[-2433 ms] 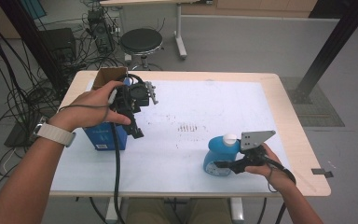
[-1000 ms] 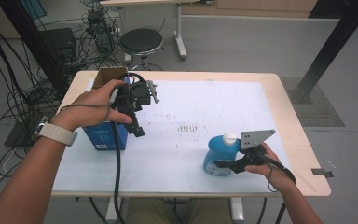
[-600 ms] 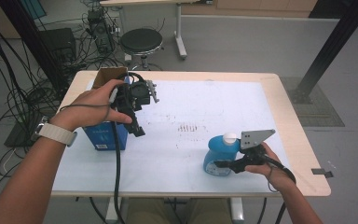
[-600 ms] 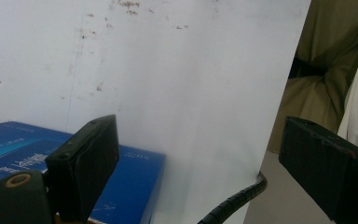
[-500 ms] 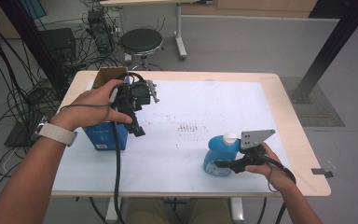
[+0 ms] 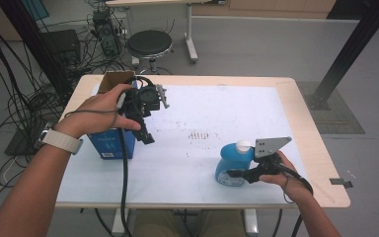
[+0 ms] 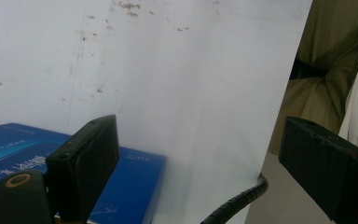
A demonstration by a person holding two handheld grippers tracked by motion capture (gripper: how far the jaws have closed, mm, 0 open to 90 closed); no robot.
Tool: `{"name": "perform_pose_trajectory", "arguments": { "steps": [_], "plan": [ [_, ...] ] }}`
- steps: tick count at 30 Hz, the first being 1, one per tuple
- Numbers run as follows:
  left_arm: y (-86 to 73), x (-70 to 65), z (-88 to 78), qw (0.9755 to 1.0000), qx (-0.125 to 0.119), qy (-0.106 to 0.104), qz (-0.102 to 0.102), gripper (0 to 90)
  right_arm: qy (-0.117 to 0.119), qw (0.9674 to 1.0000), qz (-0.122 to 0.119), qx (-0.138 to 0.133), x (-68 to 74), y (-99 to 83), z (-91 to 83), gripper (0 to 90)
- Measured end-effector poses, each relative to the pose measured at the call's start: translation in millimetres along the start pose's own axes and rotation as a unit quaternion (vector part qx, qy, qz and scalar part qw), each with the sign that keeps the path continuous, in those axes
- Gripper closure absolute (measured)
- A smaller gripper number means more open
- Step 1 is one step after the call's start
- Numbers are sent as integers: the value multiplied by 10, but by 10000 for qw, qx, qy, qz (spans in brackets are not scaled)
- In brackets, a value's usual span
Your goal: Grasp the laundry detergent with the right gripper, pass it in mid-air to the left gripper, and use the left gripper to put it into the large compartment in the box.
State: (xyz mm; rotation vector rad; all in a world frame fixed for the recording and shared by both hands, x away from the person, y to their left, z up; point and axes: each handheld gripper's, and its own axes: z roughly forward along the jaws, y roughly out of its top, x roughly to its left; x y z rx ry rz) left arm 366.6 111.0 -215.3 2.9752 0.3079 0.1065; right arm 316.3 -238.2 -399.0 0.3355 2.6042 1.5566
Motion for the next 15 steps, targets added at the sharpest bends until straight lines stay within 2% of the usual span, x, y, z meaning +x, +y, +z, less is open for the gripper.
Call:
{"name": "perform_pose_trajectory", "arguments": {
  "steps": [15],
  "plan": [
    [12,-1,4,10000,23,8,-3,127,12,10000,20,-7,-3,-2,0,438]
  ]
}}
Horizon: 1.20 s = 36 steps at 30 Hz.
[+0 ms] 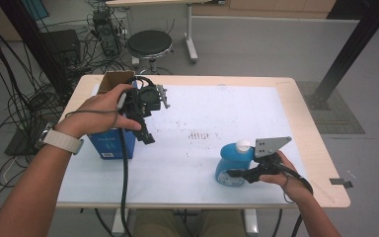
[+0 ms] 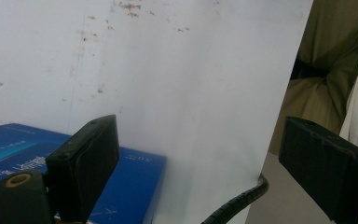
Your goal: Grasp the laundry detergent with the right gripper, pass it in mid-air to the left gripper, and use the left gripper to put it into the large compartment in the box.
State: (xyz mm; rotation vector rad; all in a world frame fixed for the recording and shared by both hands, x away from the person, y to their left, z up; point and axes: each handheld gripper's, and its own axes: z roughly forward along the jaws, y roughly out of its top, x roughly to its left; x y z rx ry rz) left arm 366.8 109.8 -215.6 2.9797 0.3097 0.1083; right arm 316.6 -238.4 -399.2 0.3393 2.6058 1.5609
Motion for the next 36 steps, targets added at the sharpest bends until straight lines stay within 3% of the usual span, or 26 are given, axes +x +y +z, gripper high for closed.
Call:
{"name": "perform_pose_trajectory", "arguments": {
  "steps": [26,36],
  "plan": [
    [54,-27,-5,10000,-14,45,23,124,20,9999,-91,79,0,28,-1,443],
    [122,-90,-65,10000,17,37,58,120,67,9999,-121,-4,-11,263,-161,443]
  ]
}}
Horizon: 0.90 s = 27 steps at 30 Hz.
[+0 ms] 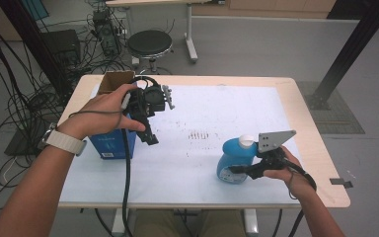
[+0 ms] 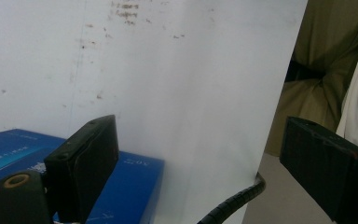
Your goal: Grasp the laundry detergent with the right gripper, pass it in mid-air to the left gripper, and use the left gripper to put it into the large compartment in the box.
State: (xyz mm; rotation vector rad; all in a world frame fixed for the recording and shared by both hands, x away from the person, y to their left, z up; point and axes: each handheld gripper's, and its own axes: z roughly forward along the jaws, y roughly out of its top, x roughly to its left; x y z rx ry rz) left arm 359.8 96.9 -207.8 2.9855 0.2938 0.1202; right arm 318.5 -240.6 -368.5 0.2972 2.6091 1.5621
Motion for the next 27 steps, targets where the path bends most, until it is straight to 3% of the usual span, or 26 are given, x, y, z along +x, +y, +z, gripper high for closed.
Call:
{"name": "perform_pose_trajectory", "arguments": {
  "steps": [15,27],
  "plan": [
    [243,-146,-216,9999,78,10,140,107,252,9990,-305,215,-36,554,-12,442],
    [431,-209,-393,9994,199,17,275,81,631,9965,-440,312,-58,963,219,442]
  ]
}}
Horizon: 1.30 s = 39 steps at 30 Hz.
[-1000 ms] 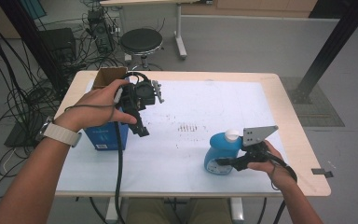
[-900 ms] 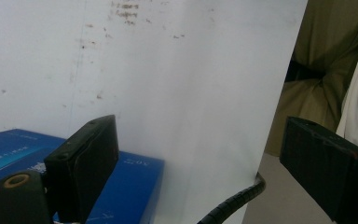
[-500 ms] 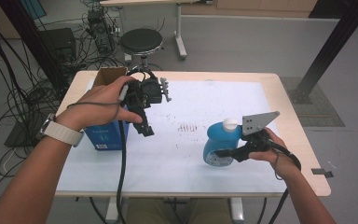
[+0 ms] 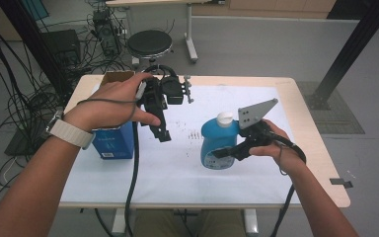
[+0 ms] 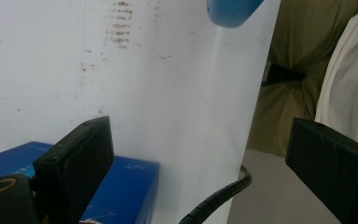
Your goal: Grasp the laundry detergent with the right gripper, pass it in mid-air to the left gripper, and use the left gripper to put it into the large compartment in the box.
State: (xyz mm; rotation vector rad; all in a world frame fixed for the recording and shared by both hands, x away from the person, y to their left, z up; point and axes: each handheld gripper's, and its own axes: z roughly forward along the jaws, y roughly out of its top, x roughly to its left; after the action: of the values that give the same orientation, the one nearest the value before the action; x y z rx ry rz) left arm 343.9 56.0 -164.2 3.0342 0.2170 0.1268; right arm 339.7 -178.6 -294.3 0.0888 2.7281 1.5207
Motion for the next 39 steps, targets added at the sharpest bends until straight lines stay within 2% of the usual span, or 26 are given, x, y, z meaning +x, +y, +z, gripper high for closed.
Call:
{"name": "perform_pose_trajectory", "arguments": {
  "steps": [6,20,30,39],
  "plan": [
    [74,-29,-83,10000,54,26,69,82,131,9999,-28,-31,-39,131,128,442],
    [238,-83,-215,9996,92,-14,250,74,313,9995,-86,-33,-97,349,272,442],
    [357,-89,-222,9994,115,-68,334,74,431,9990,-92,-13,-85,411,384,442],
    [470,-86,-205,9990,152,-131,401,75,438,9990,-99,-18,-102,424,426,442]
  ]
}}
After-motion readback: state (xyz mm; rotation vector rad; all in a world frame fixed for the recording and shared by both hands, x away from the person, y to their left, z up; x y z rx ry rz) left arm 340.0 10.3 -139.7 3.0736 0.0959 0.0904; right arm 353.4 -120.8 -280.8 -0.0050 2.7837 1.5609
